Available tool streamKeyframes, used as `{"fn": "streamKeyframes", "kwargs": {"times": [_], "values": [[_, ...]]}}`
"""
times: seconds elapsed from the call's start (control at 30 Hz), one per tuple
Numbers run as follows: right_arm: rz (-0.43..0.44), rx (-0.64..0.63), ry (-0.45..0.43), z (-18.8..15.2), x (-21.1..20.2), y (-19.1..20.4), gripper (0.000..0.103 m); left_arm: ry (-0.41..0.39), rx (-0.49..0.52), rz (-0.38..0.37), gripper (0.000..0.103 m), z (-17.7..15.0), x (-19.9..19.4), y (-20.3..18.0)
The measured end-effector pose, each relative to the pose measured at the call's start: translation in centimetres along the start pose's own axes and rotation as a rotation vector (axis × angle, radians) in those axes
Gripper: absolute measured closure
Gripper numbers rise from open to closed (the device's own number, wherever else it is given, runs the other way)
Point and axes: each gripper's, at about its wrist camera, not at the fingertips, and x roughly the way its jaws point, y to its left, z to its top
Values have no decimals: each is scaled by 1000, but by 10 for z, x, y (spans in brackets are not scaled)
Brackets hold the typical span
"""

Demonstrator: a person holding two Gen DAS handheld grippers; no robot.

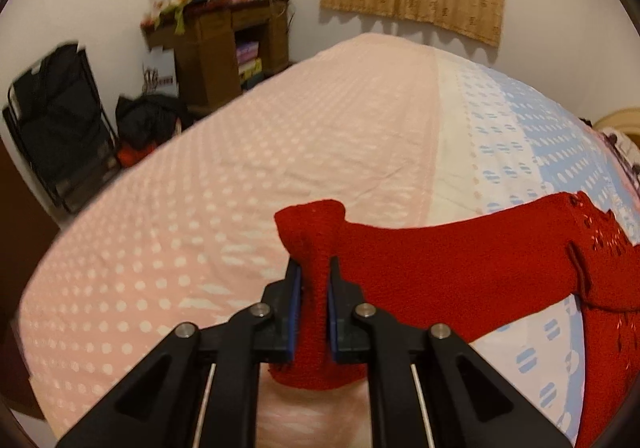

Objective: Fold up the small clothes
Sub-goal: 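Grasp the second sleeve cuff with the left tool and lift it, then fold the lifted sleeve down along the sweater body with the left tool, release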

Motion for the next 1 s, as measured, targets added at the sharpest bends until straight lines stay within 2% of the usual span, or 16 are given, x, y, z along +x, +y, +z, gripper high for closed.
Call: {"fn": "streamKeyframes", "kwargs": {"times": [0.2, 0.33, 0.53, 0.8, 1.0], "values": [[-19, 31, 3, -5, 4, -15, 24, -66, 103, -45, 92, 11, -30, -44], [-19, 38, 29, -15, 11, -20, 24, -83, 146, -96, 92, 17, -46, -68], [-29, 59, 23, -20, 8, -34, 24, -89, 197, -173, 92, 27, -64, -104], [-35, 108, 17, -30, 2, -55, 24, -26, 147, -304, 92, 42, -67, -135], [-44, 130, 22, -42, 0, -68, 24, -12, 103, -362, 92, 47, -72, -157]]}}
